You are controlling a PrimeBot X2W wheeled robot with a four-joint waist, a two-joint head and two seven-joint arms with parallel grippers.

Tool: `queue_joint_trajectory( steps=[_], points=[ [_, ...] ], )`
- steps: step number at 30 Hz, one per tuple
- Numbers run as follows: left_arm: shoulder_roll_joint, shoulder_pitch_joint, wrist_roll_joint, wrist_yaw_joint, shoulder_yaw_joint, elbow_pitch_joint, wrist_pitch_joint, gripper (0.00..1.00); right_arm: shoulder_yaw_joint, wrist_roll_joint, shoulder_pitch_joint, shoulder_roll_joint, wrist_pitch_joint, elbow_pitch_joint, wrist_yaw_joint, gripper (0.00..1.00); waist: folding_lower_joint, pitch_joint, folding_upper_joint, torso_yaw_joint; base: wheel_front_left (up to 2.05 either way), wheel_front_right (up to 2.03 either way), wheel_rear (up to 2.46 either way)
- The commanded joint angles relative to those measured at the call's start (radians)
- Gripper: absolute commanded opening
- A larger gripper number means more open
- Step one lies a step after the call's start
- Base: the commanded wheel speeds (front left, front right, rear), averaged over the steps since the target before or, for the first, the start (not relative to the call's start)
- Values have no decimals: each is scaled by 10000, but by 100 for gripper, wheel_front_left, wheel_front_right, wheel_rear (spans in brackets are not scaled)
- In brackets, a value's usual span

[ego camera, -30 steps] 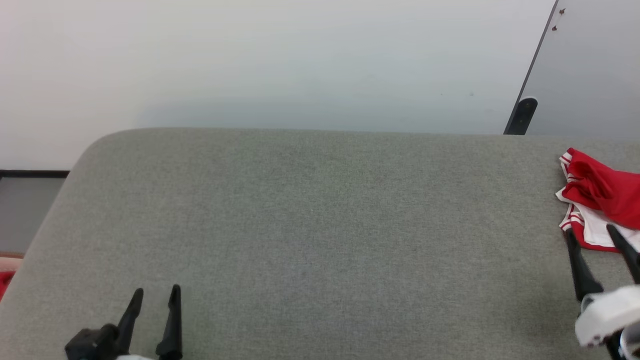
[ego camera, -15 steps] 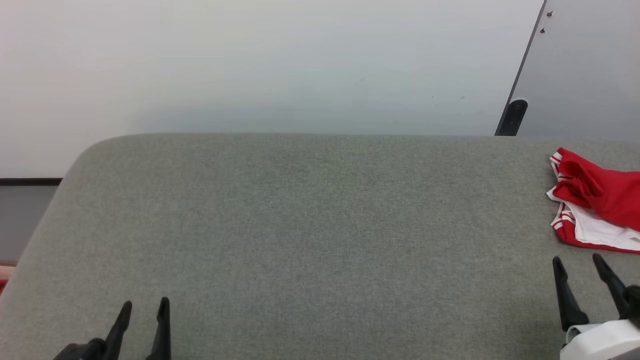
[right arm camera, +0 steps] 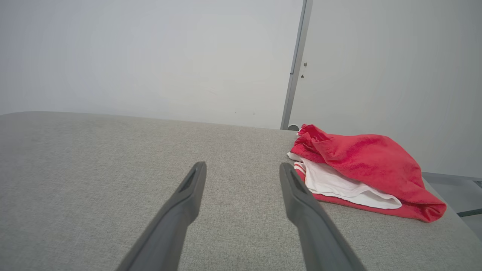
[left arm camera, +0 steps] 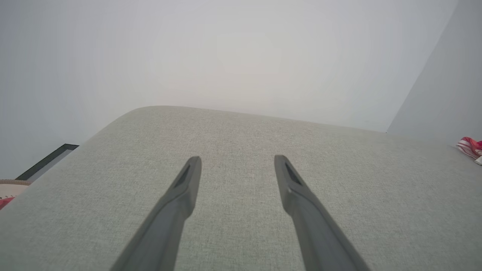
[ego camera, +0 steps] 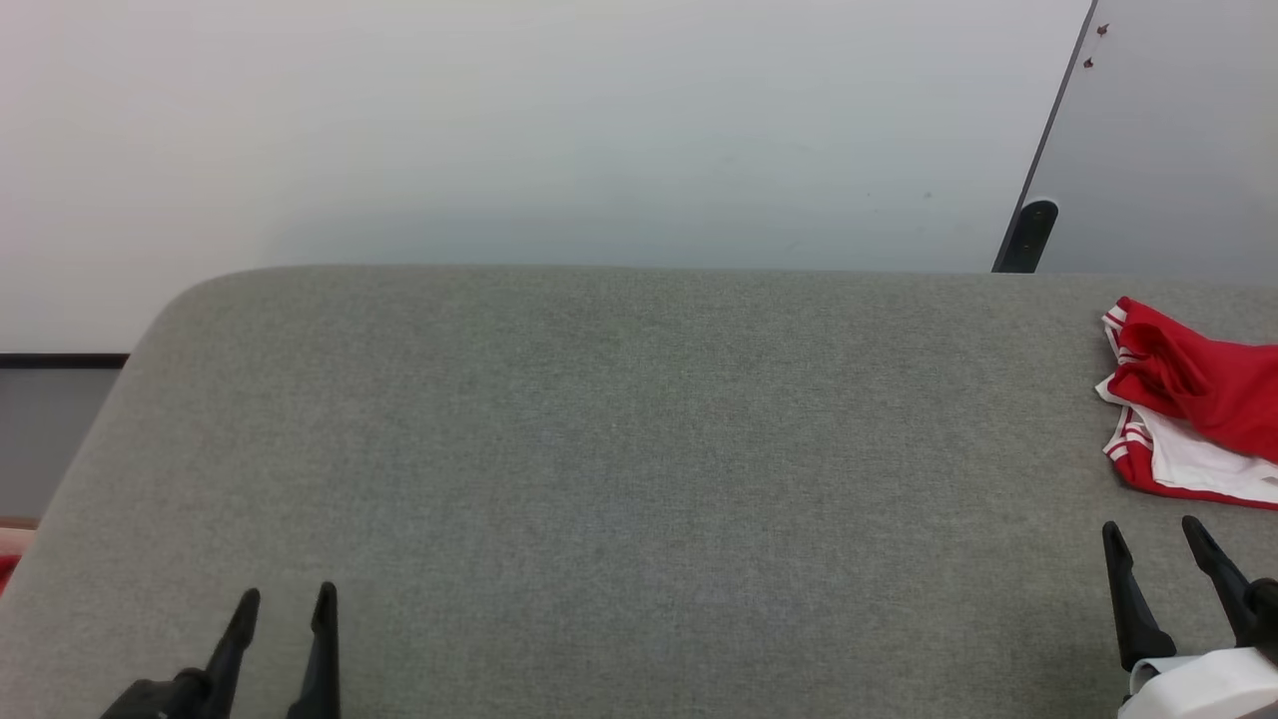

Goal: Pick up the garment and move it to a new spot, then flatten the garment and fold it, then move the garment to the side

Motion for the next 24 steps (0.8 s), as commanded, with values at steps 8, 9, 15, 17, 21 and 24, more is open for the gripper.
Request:
queue_joint_trajectory(
  steps=[8, 9, 15, 17, 21, 24],
  points=[
    [-306, 114, 28, 4, 110, 160, 28, 0, 13, 84, 190, 192, 66, 348, 2, 0, 0, -5, -1, 17, 0, 0, 0],
    [-325, 71, -151, 3, 128, 180, 92, 0, -24, 272, 147, 216, 128, 375, 2, 0, 0, -2, -1, 15, 0, 0, 0],
    [-431, -118, -1213, 1, 176, 220, 414, 0, -99, 1431, 36, 355, 378, 380, 1, 0, 0, 15, -1, 4, 0, 0, 0],
    [-465, -171, -1548, 0, 183, 225, 508, 0, -105, 1799, 15, 398, 439, 365, 1, 0, 0, 21, -1, 1, 0, 0, 0],
    [-532, -275, -2204, -2, 198, 235, 693, 0, -120, 2516, -31, 484, 560, 338, 0, 0, 0, 32, -1, -6, 0, 0, 0],
    [-579, -352, -2675, -3, 210, 245, 824, 0, -135, 3031, -70, 546, 651, 325, 0, 0, 0, 41, -1, -11, 0, 0, 0]
  ],
)
